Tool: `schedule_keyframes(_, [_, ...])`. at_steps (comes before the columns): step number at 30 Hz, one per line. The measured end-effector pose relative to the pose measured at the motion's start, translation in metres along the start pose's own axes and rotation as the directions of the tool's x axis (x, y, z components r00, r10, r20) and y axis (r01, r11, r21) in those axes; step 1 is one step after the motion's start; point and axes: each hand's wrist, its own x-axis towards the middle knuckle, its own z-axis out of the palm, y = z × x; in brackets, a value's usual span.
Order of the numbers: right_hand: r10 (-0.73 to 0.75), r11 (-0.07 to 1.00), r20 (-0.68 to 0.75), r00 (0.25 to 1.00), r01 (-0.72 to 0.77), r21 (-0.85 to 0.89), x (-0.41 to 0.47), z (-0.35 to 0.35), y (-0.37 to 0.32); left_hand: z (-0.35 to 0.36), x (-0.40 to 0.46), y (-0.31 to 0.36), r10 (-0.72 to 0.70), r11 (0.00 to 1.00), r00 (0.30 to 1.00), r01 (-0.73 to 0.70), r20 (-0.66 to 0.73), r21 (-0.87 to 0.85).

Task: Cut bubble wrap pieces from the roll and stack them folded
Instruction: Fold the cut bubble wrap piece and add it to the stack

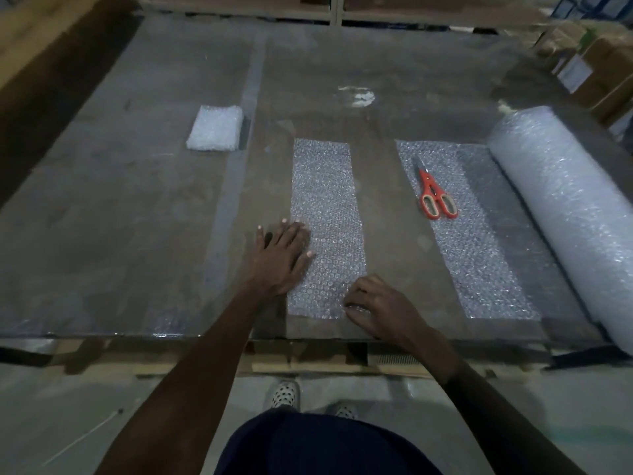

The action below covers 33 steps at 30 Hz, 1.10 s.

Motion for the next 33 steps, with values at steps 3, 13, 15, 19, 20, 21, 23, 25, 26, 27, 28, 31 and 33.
schedule_keyframes(3, [-0.024, 0.999, -0.011, 1.000, 0.024, 0.022, 0.001, 0.000, 0.001, -0.003, -0.014, 0.005, 0.020, 0.991, 1.000, -0.019, 0.001, -0.130])
schedule_keyframes(13, [0.391, 0.771, 0.028, 0.920, -0.344, 0.536, 0.028, -0.029, 0.016, -0.040, -0.038, 0.026, -0.309, 0.398, 0.951, 0.097, -0.033, -0.912])
schedule_keyframes(15, [0.448, 0.677, 0.032, 0.893, -0.363, 0.641, 0.040, -0.035, 0.017, -0.045, -0.031, 0.026, -0.318, 0.365, 0.947, 0.084, -0.039, -0.927])
schedule_keyframes(19, [0.549, 0.523, 0.027, 0.835, -0.369, 0.768, 0.064, -0.046, 0.017, -0.047, -0.002, 0.020, -0.357, 0.343, 0.932, 0.069, -0.062, -0.937])
schedule_keyframes(20, [0.569, 0.497, 0.028, 0.822, -0.370, 0.785, 0.069, -0.049, 0.019, -0.049, 0.006, 0.017, -0.372, 0.335, 0.925, 0.059, -0.075, -0.940])
schedule_keyframes(21, [0.586, 0.470, 0.031, 0.810, -0.371, 0.801, 0.075, -0.051, 0.021, -0.050, 0.016, 0.013, -0.384, 0.328, 0.920, 0.050, -0.084, -0.943])
schedule_keyframes(23, [0.606, 0.417, 0.043, 0.794, -0.363, 0.833, 0.086, -0.054, 0.025, -0.051, 0.034, 0.003, -0.395, 0.326, 0.914, 0.046, -0.091, -0.944])
schedule_keyframes(25, [0.628, 0.402, 0.044, 0.777, -0.372, 0.836, 0.101, -0.055, 0.032, -0.050, 0.054, -0.007, -0.401, 0.336, 0.912, 0.054, -0.091, -0.940])
schedule_keyframes(26, [0.650, 0.407, 0.030, 0.760, -0.381, 0.830, 0.110, -0.055, 0.037, -0.048, 0.065, -0.012, -0.408, 0.327, 0.909, 0.057, -0.086, -0.943])
schedule_keyframes(27, [0.676, 0.408, 0.015, 0.737, -0.391, 0.825, 0.119, -0.054, 0.043, -0.046, 0.075, -0.018, -0.427, 0.317, 0.900, 0.058, -0.088, -0.947])
schedule_keyframes(28, [0.704, 0.409, 0.003, 0.710, -0.409, 0.816, 0.128, -0.053, 0.049, -0.045, 0.085, -0.023, -0.446, 0.309, 0.890, 0.054, -0.095, -0.949])
schedule_keyframes(31, [0.767, 0.395, 0.008, 0.641, -0.483, 0.781, 0.153, -0.054, 0.067, -0.041, 0.116, -0.037, -0.482, 0.286, 0.874, 0.081, -0.071, -0.955])
schedule_keyframes(33, [0.797, 0.383, -0.001, 0.604, -0.505, 0.774, 0.169, -0.053, 0.080, -0.040, 0.136, -0.045, -0.493, 0.275, 0.869, 0.101, -0.050, -0.956])
